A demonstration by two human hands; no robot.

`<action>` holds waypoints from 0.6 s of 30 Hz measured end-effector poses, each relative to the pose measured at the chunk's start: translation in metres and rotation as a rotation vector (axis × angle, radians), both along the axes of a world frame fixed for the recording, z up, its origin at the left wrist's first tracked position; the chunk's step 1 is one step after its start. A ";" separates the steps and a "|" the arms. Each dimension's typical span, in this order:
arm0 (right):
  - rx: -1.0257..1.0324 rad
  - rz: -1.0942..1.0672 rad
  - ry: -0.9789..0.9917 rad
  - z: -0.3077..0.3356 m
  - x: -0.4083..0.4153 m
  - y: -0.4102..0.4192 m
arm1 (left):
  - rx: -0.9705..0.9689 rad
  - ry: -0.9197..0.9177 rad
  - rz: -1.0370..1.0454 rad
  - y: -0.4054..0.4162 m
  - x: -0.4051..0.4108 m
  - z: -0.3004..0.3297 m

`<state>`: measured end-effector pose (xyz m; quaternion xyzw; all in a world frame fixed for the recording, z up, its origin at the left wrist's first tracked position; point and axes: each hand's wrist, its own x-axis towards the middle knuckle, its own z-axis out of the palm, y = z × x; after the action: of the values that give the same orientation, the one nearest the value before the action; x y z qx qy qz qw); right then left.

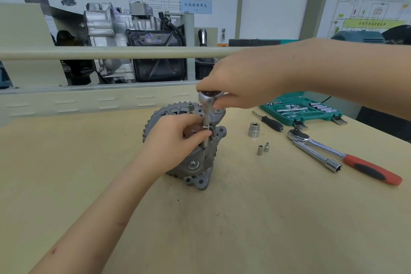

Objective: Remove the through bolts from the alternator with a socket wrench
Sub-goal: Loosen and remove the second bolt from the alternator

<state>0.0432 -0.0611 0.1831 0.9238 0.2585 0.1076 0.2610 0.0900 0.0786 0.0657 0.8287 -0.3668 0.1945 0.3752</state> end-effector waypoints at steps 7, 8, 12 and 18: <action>-0.102 0.053 -0.093 0.000 -0.004 0.007 | -0.071 -0.018 0.076 -0.002 0.001 -0.003; -0.074 0.050 -0.088 -0.001 -0.003 0.008 | -0.076 -0.008 0.076 -0.002 0.001 -0.003; -0.047 0.068 -0.100 -0.002 0.000 0.009 | -0.041 0.020 0.035 0.001 0.003 -0.002; 0.319 0.038 -0.091 -0.017 0.000 0.009 | -0.077 0.128 -0.051 0.005 0.002 0.001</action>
<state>0.0437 -0.0518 0.1657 0.9427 0.2433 0.1940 0.1207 0.0923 0.0839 0.0666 0.8149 -0.3555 0.1455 0.4341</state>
